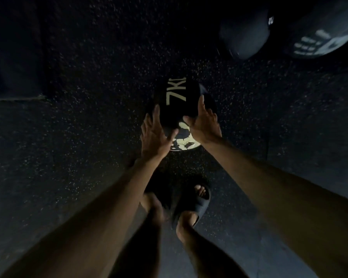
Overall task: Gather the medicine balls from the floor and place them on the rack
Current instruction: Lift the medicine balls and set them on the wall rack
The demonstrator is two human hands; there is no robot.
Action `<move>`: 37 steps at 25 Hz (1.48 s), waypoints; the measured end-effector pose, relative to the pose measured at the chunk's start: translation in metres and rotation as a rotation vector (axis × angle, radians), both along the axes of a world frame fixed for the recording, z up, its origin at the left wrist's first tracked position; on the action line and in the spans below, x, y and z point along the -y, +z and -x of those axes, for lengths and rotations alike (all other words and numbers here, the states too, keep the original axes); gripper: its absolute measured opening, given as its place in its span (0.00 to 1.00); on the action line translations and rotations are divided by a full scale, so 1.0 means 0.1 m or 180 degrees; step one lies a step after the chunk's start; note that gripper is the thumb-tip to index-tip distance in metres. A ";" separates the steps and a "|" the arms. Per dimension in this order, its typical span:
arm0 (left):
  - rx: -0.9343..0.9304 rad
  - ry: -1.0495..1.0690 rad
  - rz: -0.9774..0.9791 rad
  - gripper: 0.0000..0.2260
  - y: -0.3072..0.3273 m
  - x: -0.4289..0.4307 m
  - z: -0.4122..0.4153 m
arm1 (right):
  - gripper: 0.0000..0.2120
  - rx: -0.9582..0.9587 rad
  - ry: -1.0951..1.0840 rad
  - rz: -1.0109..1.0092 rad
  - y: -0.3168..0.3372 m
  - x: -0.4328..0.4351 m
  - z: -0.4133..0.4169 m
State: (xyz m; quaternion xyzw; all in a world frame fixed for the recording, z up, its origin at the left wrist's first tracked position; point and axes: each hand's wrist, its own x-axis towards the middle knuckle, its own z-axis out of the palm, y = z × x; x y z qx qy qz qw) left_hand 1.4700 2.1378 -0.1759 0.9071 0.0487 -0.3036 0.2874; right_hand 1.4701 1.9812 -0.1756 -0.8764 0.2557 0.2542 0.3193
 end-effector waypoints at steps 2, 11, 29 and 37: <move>0.0021 -0.0168 -0.0116 0.44 -0.04 -0.04 -0.12 | 0.39 -0.0137 -0.0065 0.0038 -0.04 0.05 -0.38; -0.0689 -0.0002 -0.0055 0.39 -0.15 0.12 -2.01 | 0.31 0.0571 -0.0286 0.0240 -0.03 0.06 -1.26; -0.0424 0.0163 -0.0128 0.29 -0.15 0.69 -3.75 | 0.31 0.0208 -0.0013 -0.0068 -0.06 0.57 -3.25; -0.0666 -0.0279 -0.0089 0.30 -0.23 0.78 -4.29 | 0.29 -0.0028 -0.0024 0.0020 0.02 0.77 -3.69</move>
